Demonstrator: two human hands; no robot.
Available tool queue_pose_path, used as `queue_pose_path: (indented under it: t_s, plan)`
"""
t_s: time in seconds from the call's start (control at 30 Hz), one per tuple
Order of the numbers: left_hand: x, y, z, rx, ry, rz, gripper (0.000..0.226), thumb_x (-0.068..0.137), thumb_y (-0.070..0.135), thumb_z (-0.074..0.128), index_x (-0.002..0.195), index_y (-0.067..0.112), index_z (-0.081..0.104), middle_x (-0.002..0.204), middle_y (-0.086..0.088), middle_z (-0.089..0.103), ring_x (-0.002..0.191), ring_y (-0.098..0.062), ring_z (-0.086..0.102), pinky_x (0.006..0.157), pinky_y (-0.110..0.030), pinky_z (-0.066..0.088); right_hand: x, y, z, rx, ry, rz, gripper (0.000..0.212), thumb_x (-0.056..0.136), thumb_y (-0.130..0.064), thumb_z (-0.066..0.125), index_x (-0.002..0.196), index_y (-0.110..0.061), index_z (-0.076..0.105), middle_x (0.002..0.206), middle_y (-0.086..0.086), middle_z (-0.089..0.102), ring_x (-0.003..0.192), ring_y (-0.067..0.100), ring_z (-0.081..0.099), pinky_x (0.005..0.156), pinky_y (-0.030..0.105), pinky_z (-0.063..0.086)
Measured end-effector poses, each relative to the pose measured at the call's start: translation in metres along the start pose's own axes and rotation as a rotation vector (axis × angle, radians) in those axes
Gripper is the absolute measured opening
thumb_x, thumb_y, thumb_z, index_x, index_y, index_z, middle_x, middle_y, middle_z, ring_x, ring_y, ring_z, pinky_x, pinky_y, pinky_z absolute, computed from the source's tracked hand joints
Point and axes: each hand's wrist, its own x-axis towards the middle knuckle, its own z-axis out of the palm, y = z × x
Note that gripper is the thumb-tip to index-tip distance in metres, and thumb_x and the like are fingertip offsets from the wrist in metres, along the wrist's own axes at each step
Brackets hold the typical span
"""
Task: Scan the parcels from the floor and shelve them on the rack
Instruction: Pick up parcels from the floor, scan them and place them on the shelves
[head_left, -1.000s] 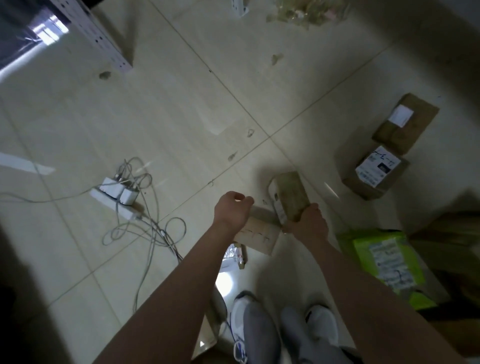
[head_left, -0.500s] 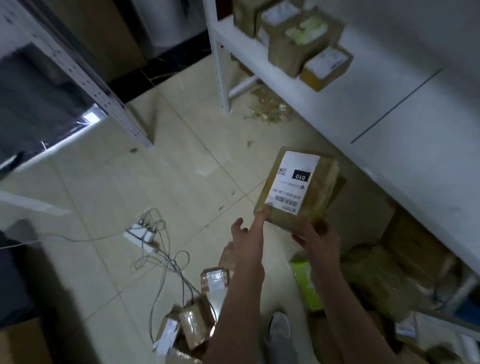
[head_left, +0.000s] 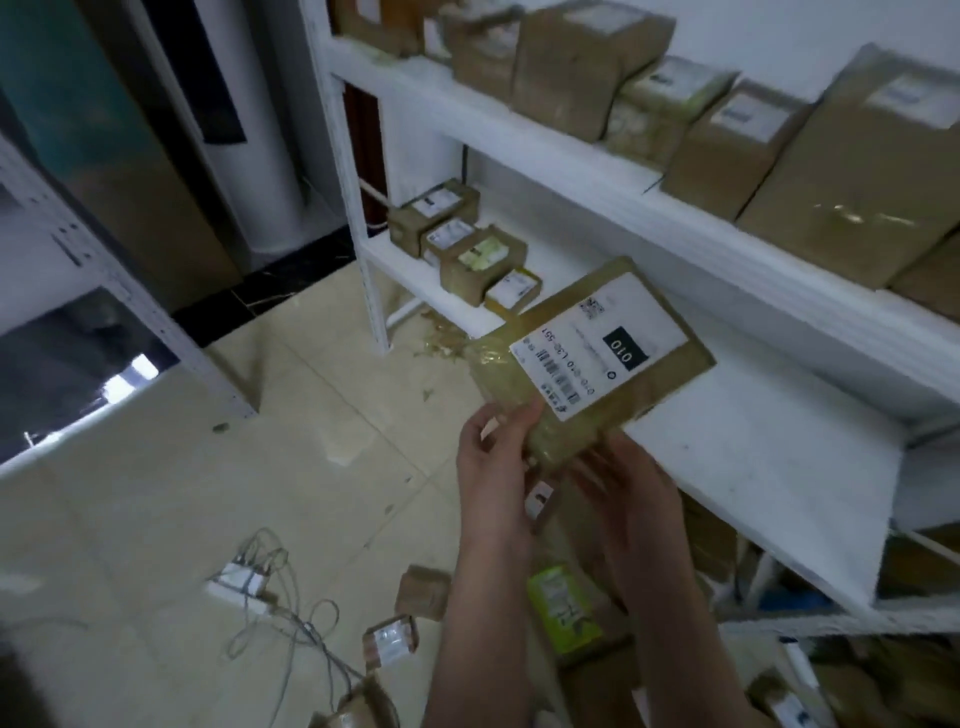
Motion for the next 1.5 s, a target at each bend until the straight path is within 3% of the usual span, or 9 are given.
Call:
queue_pose_path:
  t_s: [0.07,0.13,0.33,0.53,0.87,1.03,1.17,1.3,1.5]
  plan:
    - [-0.018,0.017,0.009,0.061,-0.051,0.055,0.047,0.084,0.019,0.076,0.128,0.015,0.060,0.101,-0.003,0.077,0.078,-0.011,0.074,0.062,-0.027,0.056,-0.010,-0.034,-0.018,0.075,0.099,-0.065,0.018,0.097,-0.018,0.055,0.105,-0.012,0.070,0.099,0.006,0.077,0.091,0.019,0.074,0.084,0.040,0.055]
    - [-0.031,0.035,0.022,0.127,-0.149,0.104,0.047,0.086,0.017,0.074,0.131,0.013,0.061,0.096,-0.001,0.078,0.077,-0.010,0.075,0.063,-0.027,0.056,-0.020,-0.069,-0.039,0.082,0.164,-0.148,0.021,0.101,-0.016,0.048,0.098,-0.017,0.069,0.089,-0.002,0.077,0.089,0.017,0.073,0.086,0.039,0.052]
    - [-0.076,0.049,0.094,0.313,-0.431,0.222,0.050,0.081,0.024,0.079,0.130,0.019,0.065,0.102,0.000,0.078,0.102,-0.017,0.073,0.086,-0.038,0.056,-0.057,-0.138,-0.105,0.115,0.230,-0.270,0.012,0.094,-0.021,0.057,0.094,-0.014,0.067,0.081,0.004,0.074,0.086,0.024,0.066,0.078,0.038,0.050]
    - [-0.132,0.012,0.182,0.403,-0.528,0.251,0.100,0.051,0.042,0.089,0.141,0.014,0.054,0.128,-0.007,0.067,0.117,-0.028,0.064,0.100,-0.043,0.052,-0.102,-0.175,-0.183,0.200,0.163,-0.313,0.029,0.073,-0.026,0.060,0.097,-0.012,0.071,0.095,0.008,0.076,0.085,0.023,0.068,0.084,0.043,0.051]
    - [-0.245,-0.114,0.291,0.258,-0.675,0.194,0.096,0.071,0.038,0.088,0.148,0.012,0.038,0.133,-0.008,0.062,0.114,-0.021,0.065,0.084,-0.031,0.054,-0.150,-0.190,-0.349,0.397,0.272,-0.377,0.056,0.073,-0.032,0.071,0.125,-0.013,0.062,0.107,0.008,0.073,0.085,0.022,0.069,0.056,0.028,0.056]
    - [-0.289,-0.180,0.315,0.315,-0.703,0.157,0.097,0.073,0.031,0.087,0.150,0.018,0.030,0.130,-0.005,0.063,0.111,-0.017,0.066,0.098,-0.035,0.053,-0.169,-0.194,-0.405,0.385,0.285,-0.399,0.056,0.068,-0.035,0.070,0.120,-0.015,0.065,0.113,0.008,0.073,0.092,0.025,0.070,0.065,0.032,0.056]
    - [-0.311,-0.225,0.323,0.350,-0.728,0.150,0.092,0.077,0.018,0.086,0.148,0.021,0.027,0.116,0.000,0.070,0.105,-0.015,0.069,0.092,-0.034,0.056,-0.187,-0.193,-0.438,0.345,0.267,-0.441,0.044,0.070,-0.033,0.071,0.110,-0.014,0.069,0.111,0.010,0.074,0.096,0.028,0.071,0.077,0.036,0.058]
    - [-0.317,-0.261,0.327,0.442,-0.738,0.125,0.107,0.065,0.029,0.091,0.151,0.011,0.029,0.119,-0.003,0.070,0.110,-0.018,0.068,0.101,-0.043,0.053,-0.199,-0.186,-0.462,0.336,0.263,-0.443,0.045,0.070,-0.032,0.071,0.111,-0.014,0.068,0.111,0.010,0.074,0.101,0.030,0.071,0.091,0.044,0.055]
    - [-0.315,-0.286,0.329,0.567,-0.823,0.082,0.067,0.079,0.026,0.085,0.133,0.010,0.049,0.119,-0.010,0.071,0.106,-0.019,0.071,0.093,-0.041,0.058,-0.203,-0.172,-0.485,0.384,0.219,-0.388,0.047,0.072,-0.028,0.073,0.115,-0.011,0.068,0.112,0.014,0.073,0.097,0.029,0.071,0.088,0.043,0.056]
